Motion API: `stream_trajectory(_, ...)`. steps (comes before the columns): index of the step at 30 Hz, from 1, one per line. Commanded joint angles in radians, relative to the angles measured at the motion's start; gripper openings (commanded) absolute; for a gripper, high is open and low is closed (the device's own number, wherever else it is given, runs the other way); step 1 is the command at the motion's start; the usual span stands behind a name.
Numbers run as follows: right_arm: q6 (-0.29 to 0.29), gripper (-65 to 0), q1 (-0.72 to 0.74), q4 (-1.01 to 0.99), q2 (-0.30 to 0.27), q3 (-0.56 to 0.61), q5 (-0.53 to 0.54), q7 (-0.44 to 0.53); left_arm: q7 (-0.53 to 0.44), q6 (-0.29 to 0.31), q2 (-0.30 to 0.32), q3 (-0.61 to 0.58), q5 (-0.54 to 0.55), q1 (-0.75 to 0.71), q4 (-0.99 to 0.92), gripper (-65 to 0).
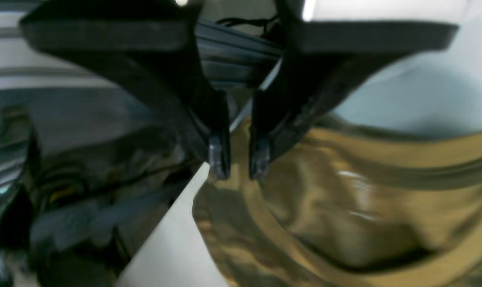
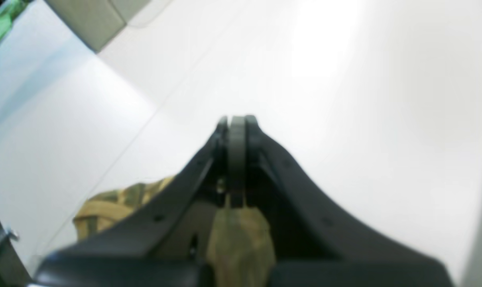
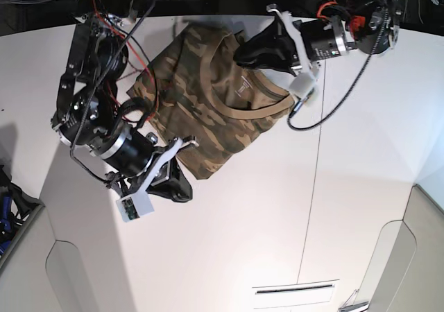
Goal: Fold the T-shirt properly
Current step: 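Lower the bundle onto the table with both grippers and release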
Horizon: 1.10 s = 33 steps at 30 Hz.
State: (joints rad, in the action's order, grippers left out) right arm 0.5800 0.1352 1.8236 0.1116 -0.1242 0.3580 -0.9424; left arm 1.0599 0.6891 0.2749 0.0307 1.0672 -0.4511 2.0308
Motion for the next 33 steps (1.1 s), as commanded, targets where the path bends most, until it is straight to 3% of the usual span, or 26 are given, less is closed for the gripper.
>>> stream_trajectory(1,0.000,-65.0,0.044,-0.023,0.003,-0.001,0.024,0.026,-0.052,0.009,0.005,-0.024,-0.011,0.002,0.008,-55.9)
stream_trajectory(3,0.001,-65.0,0.092,-0.106,0.000,0.000,0.028,0.027,-0.114,0.009,0.002,-0.077,-0.069,0.002,-0.007,-55.9)
stream_trajectory(8,0.019,-65.0,0.198,-0.331,-0.001,0.000,0.027,0.070,-0.121,0.009,-0.051,-0.142,-0.131,0.002,-0.061,-55.9)
stream_trajectory(11,0.019,-65.0,0.253,-0.463,-0.001,0.002,0.027,0.109,-0.121,0.009,-0.079,-0.144,-0.153,0.002,-0.098,-55.9)
stream_trajectory(19,0.027,-65.0,0.288,-0.635,-0.005,0.105,0.007,0.108,-0.129,0.009,-0.080,-0.126,-0.201,0.011,-0.177,-55.9)
stream_trajectory(25,0.026,-65.0,0.282,-0.648,-0.085,0.240,0.021,0.081,-0.129,0.008,-0.077,-0.046,-0.251,0.070,-0.223,-55.9)
stream_trajectory(33,0.026,-65.0,0.248,-0.645,-0.203,0.257,0.191,0.008,-0.129,0.003,-0.076,0.047,-0.258,0.184,-0.349,-55.9)
